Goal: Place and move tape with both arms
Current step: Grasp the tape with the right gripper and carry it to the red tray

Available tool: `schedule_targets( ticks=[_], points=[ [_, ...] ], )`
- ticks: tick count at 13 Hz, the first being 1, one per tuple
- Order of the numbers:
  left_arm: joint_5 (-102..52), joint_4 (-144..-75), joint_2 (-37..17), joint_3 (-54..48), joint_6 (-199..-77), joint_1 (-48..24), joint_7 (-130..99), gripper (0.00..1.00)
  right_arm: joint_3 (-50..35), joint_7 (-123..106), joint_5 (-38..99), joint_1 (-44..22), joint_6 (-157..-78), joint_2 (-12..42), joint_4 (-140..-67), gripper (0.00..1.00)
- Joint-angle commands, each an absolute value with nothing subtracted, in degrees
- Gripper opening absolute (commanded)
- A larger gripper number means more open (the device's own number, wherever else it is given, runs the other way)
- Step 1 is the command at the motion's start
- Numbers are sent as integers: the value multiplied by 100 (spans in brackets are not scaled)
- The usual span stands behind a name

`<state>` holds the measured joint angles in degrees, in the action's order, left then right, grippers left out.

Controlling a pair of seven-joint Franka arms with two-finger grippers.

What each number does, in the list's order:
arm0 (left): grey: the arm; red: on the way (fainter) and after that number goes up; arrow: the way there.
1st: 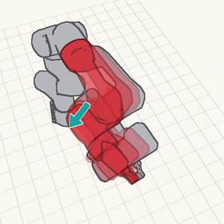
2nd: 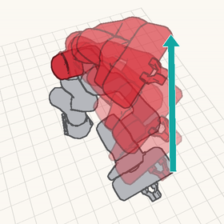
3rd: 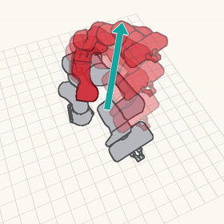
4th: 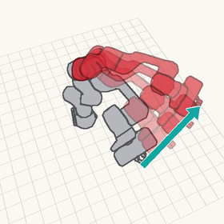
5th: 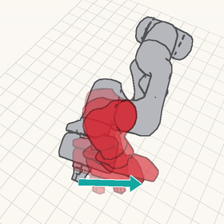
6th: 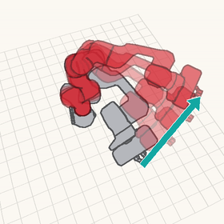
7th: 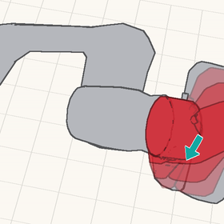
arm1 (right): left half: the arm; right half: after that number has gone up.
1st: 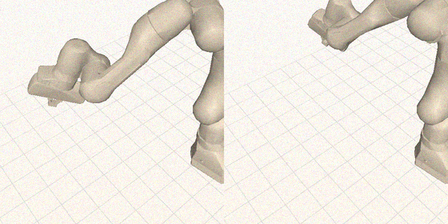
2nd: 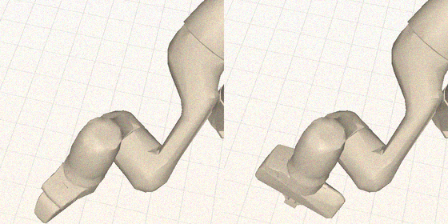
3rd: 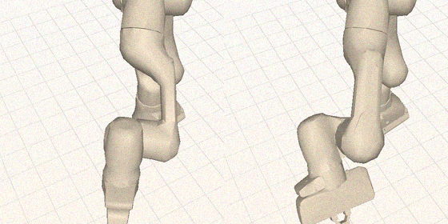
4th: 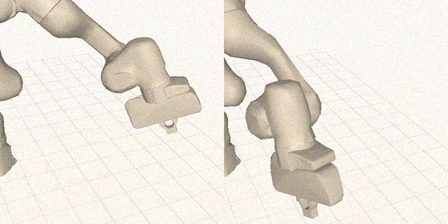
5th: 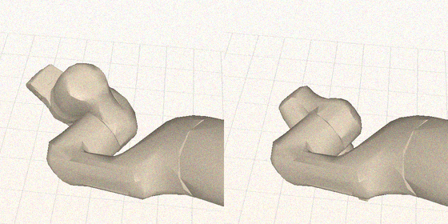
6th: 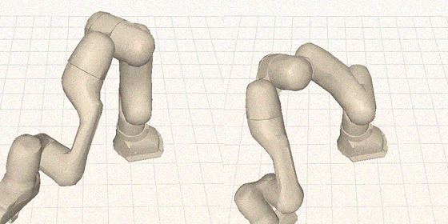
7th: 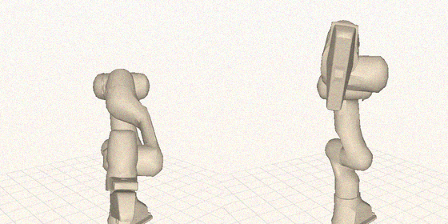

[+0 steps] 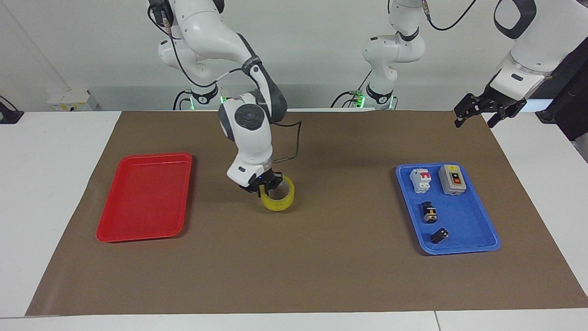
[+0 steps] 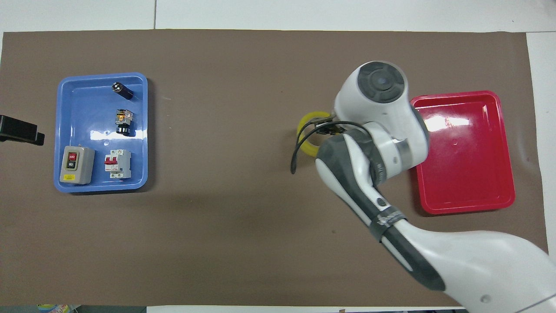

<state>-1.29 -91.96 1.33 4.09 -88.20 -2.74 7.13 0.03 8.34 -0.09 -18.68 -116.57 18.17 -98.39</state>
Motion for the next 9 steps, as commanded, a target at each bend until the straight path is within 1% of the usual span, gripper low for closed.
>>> schedule_targets(
  ticks=[1, 2, 4, 6, 8, 9],
  points=[
    [-273, -9369, 281, 360, -8877, -185, 835, 100, -88, -619, -26, -952, -11225, 1153, -10308, 0],
    [-255, -9369, 281, 360, -8868, -185, 835, 100, -79, -1007, -35, -645, -11015, 1108, -10336, 0],
    [-159, -9343, 264, 352, -8851, -193, 765, 100, -79, -1789, -35, 32, -11082, 1064, -10580, 0],
    [26, -9343, 264, 334, -8868, -255, 380, 100, -79, -2702, -44, 613, -11468, 985, -10906, 0],
    [44, -9343, 255, 334, -8877, -264, 369, 100, -79, -3494, -114, 1149, -12108, 941, -11231, 0],
    [35, -9343, 264, 317, -8894, -255, 378, 100, -79, -3855, -114, 1317, -12407, 923, -11433, 0]
  ],
)
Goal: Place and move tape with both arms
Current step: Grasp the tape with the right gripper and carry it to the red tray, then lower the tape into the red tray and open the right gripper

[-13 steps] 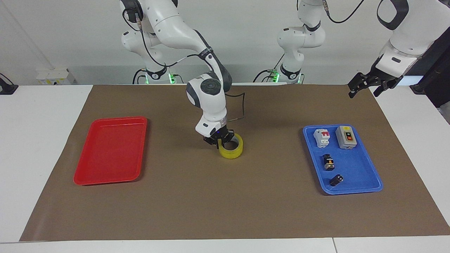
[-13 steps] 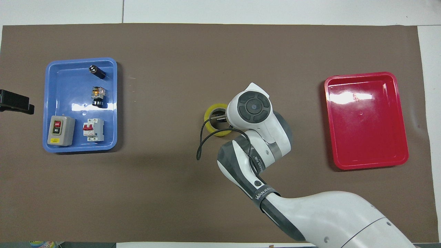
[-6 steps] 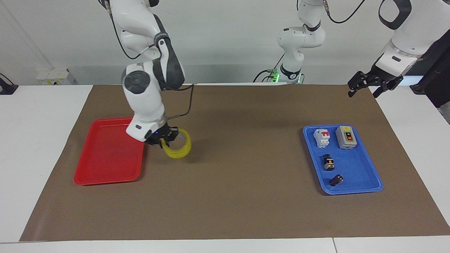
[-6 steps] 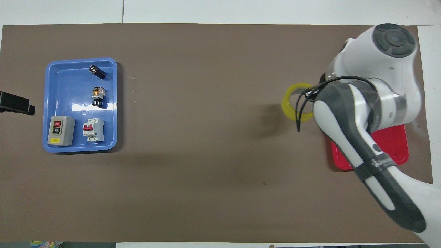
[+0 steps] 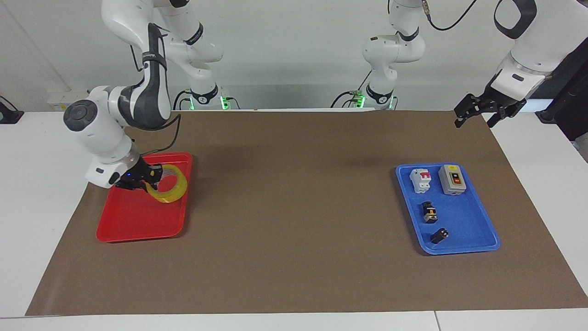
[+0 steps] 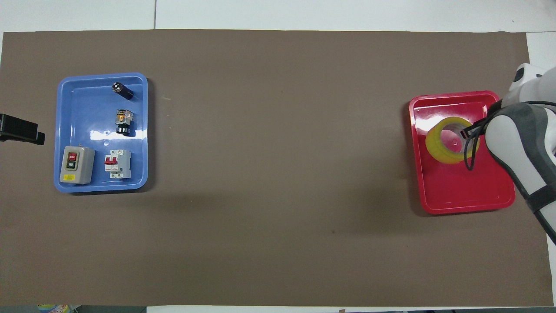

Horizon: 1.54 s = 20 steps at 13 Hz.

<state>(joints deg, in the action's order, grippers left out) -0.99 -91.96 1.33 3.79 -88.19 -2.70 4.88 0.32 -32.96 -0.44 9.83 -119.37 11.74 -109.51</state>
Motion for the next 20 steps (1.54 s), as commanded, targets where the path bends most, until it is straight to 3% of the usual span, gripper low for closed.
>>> schedule_targets(
  ticks=[1, 4, 13, 14, 15, 17, 20],
  points=[
    [35, -9351, 264, 316, -8903, -255, 387, 100, -79, -3989, -114, 1423, -12636, 888, -11643, 0],
    [35, -9352, 264, 316, -8877, -246, 387, 100, -79, -4026, -114, 1635, -13411, 782, -12242, 0],
    [35, -9352, 264, 316, -8886, -246, 387, 100, -97, -3709, -18, 1582, -13544, 984, -12217, 0],
    [35, -9352, 272, 316, -8877, -255, 387, 100, -88, -3709, -18, 1573, -13527, 984, -12208, 32],
    [35, -9352, 272, 316, -8886, -246, 387, 100, -88, -3718, -18, 1573, -13465, 976, -12191, 99],
    [35, -9352, 272, 316, -8886, -255, 387, 100, -97, -3709, -18, 1573, -12898, 827, -11771, 100],
    [35, -9352, 272, 316, -8877, -246, 387, 100, -123, -3596, -18, 1556, -11211, 791, -10375, 100]
  ],
)
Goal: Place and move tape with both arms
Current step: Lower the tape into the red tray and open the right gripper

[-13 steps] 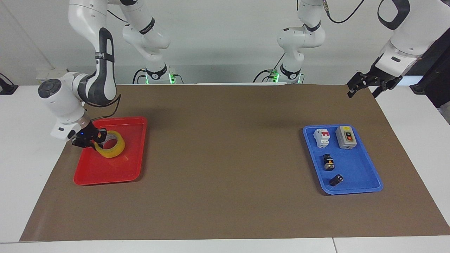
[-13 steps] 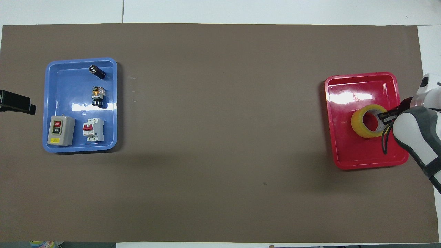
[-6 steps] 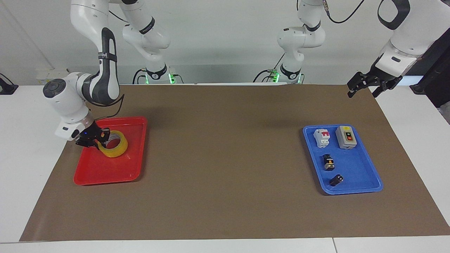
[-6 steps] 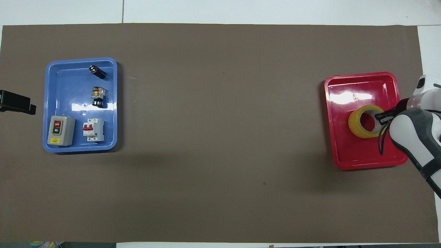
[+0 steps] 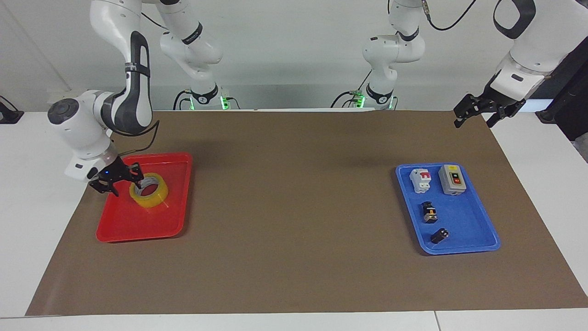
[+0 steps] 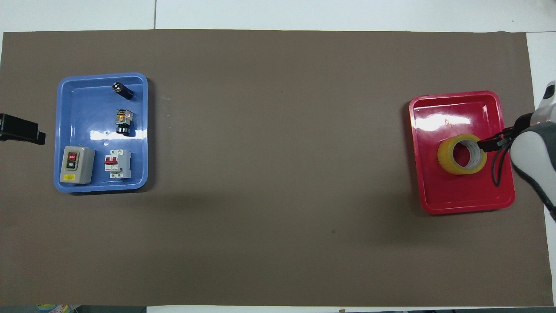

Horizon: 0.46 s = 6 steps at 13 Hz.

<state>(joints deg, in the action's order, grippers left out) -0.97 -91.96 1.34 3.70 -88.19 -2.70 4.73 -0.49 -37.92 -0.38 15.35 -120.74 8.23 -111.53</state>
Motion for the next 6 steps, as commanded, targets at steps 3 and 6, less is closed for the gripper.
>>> schedule_targets(
  ticks=[3, 6],
  points=[
    [35, -9352, 272, 316, -8877, -246, 387, 100, -158, -2930, -18, 1381, -10268, 467, -9731, 100],
    [35, -9352, 272, 316, -8886, -255, 387, 100, -158, -2121, -114, 1012, -9093, 395, -8792, 100]
  ],
)
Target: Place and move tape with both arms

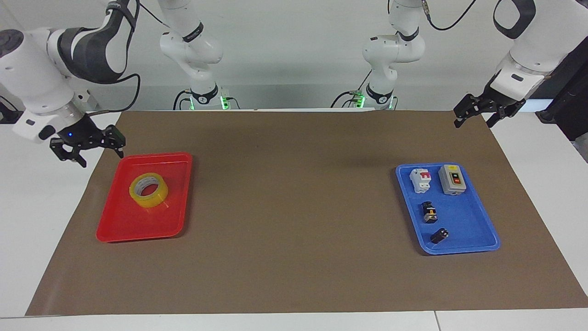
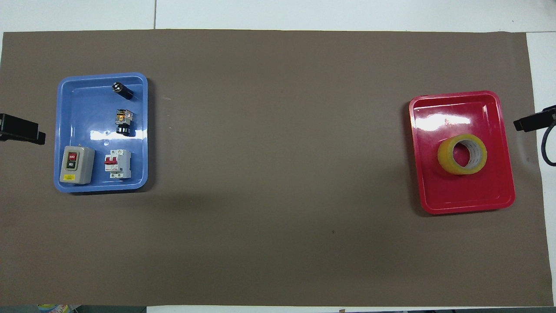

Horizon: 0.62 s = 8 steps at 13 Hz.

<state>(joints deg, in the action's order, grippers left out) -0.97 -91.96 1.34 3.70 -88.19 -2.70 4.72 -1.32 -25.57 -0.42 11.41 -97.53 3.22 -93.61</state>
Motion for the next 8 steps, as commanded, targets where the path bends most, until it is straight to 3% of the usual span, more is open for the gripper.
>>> schedule_targets(
  ticks=[1, 8],
  points=[
    [35, -9352, 272, 316, -8886, -246, 387, 100, -158, -1875, -53, 1011, -8931, 343, -8737, 100],
    [35, -9352, 272, 316, -8877, -246, 387, 100, -149, -1195, -26, 853, -8218, -369, -9430, 100]
  ],
)
